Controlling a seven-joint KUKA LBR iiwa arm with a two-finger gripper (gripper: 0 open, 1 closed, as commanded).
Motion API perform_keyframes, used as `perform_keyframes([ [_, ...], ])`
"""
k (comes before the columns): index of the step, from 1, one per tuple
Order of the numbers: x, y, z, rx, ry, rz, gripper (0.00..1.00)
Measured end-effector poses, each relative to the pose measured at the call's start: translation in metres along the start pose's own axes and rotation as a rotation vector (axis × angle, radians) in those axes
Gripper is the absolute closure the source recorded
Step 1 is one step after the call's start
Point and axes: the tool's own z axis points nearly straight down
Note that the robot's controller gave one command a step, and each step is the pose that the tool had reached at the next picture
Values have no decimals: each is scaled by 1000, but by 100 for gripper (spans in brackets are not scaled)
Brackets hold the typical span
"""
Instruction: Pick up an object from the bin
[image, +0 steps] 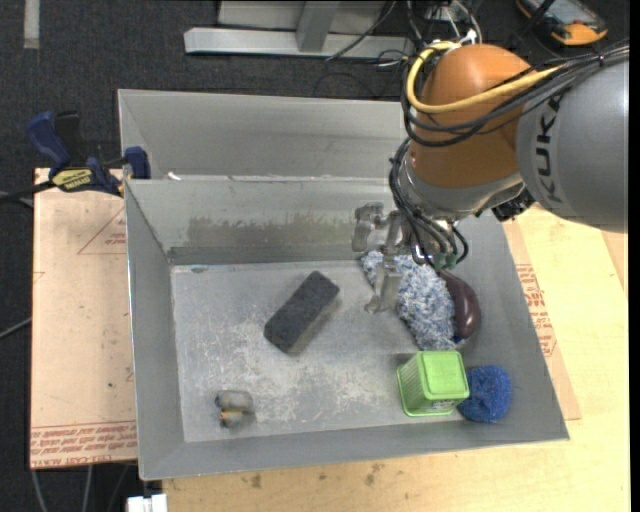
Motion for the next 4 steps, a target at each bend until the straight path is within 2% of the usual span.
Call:
perform_keyframes([
  [1, -1, 0, -5, 0, -8, 1, 0],
  [2, -7, 10, 30, 0, -18, 16, 0],
  [3, -18, 48, 99, 0, -13, -15, 0],
  [4, -26, 57, 139, -2, -7, 4, 0],
])
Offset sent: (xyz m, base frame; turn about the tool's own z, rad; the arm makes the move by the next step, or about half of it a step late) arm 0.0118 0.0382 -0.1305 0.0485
